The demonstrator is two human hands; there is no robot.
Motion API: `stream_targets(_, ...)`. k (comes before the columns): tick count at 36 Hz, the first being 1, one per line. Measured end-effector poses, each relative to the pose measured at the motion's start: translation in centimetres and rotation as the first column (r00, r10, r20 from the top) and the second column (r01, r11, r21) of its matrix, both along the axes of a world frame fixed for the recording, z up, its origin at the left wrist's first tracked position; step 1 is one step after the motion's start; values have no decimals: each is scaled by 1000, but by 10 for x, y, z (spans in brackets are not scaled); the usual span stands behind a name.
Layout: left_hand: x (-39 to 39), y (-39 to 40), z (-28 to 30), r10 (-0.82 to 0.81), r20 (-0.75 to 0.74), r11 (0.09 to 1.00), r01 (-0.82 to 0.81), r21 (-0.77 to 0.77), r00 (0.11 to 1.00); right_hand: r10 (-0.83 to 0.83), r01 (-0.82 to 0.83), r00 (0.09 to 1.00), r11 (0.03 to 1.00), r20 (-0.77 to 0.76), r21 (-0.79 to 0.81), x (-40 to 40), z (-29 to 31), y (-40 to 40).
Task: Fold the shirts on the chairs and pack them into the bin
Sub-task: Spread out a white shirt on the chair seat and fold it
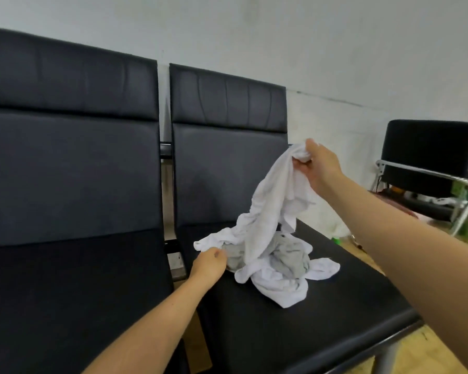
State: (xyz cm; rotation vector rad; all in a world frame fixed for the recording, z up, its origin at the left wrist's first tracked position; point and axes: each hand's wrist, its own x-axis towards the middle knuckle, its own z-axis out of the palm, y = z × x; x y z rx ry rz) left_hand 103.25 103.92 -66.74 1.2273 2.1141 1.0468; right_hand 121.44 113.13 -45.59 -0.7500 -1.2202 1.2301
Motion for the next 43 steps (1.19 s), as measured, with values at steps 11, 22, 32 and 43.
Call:
stream_targets(11,-30,-70,138,-71,557,836,-256,486,828,283,-252,935,954,-214,161,-69,142,-112)
stream_targets(22,-72,-203,193,-70,360,882,-111,458,930,528,-506,780,848,-334,159,-151,164,-224)
stream_targets(32,-144,-330,169,26,536,842,-307,443,844,127,-125,991,991,51,-46,-188,113,-231)
stream_targets(43,-233,-365,67,390,347,889,-446,98,853,248,-135,781,963,573,-233,-244,-102,-208)
